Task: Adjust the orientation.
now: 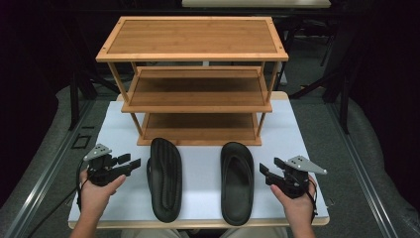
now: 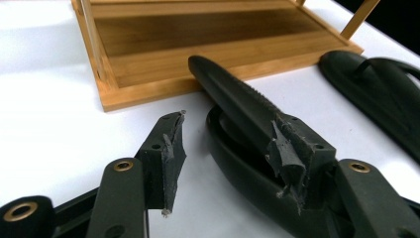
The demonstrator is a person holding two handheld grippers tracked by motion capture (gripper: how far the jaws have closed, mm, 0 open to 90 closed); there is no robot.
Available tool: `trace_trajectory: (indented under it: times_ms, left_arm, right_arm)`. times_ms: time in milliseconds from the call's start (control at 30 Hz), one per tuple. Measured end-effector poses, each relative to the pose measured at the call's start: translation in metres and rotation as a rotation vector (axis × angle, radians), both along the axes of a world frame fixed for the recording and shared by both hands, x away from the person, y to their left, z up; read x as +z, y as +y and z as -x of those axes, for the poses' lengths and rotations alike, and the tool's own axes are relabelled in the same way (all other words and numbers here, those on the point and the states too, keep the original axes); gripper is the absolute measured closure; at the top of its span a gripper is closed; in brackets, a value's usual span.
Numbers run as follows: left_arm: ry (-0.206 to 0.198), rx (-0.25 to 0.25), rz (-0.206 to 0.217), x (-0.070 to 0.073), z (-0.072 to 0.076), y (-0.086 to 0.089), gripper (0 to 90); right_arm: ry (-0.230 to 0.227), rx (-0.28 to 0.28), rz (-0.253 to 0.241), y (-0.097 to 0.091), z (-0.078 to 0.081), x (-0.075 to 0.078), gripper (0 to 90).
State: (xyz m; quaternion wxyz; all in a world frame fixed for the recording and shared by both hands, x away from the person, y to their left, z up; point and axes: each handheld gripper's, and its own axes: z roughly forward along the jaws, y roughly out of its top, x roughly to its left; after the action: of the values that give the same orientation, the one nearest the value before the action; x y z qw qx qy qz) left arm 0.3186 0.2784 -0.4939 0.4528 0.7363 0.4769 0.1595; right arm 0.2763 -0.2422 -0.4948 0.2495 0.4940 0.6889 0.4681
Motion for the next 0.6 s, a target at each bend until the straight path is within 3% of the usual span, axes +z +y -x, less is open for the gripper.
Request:
trace_trajectory:
  times_ms: [33,200,433,600]
  left_arm:
    - [-0.004,0.001,0.0,-0.0002,-0.0001,-0.0005,47.7]
    - [-0.025,-0.008,0.012,0.0004,0.0021,-0.0014,53.1]
    - [-0.014,-0.015,0.001,0.0003,0.0025,-0.0036,55.3]
    - [-0.004,-0.029,-0.01,0.0027,0.0021,-0.0054,63.1]
  right_arm:
    - [0.016,-0.001,0.008,0.0001,0.0002,-0.0001,39.8]
    - [0.016,0.001,0.002,-0.0014,-0.0018,-0.0034,39.8]
    - [0.021,-0.008,-0.002,-0.004,-0.0009,-0.0025,39.8]
    - [0.009,-0.016,-0.007,-0.005,0.003,0.0009,39.8]
